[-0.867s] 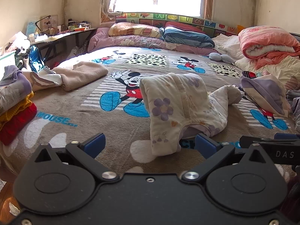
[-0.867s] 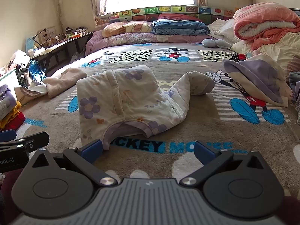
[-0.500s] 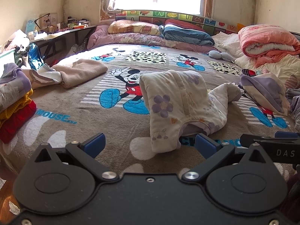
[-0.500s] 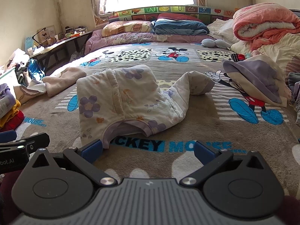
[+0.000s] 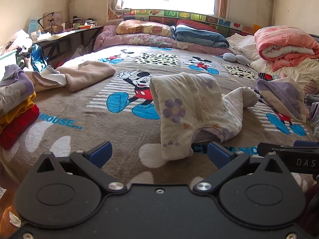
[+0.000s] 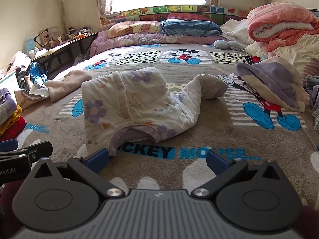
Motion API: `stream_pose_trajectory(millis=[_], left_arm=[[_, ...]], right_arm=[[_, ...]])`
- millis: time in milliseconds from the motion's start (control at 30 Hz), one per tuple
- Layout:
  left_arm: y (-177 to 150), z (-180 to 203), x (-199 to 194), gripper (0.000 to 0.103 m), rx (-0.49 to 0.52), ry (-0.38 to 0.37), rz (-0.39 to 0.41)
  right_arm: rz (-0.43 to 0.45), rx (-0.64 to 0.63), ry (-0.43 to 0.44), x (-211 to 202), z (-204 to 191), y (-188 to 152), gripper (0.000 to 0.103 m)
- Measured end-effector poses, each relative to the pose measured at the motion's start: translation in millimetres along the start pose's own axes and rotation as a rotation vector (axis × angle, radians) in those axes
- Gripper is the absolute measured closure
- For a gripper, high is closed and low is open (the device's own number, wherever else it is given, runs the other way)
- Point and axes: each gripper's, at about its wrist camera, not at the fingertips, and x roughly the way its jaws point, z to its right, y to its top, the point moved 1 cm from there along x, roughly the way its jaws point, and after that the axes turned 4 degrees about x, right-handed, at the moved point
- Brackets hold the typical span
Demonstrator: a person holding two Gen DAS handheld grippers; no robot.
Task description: Fold clothes
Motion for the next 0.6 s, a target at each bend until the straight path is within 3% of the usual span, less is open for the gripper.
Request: stream_pose_trajectory(millis=[600], left_arm=[[0.1, -0.4, -2.2, 0.000, -0.002, -0.001, 0.000]], right_arm=[[-0.006, 0.005, 0.001, -0.8, 1.1, -1.9, 0.000]])
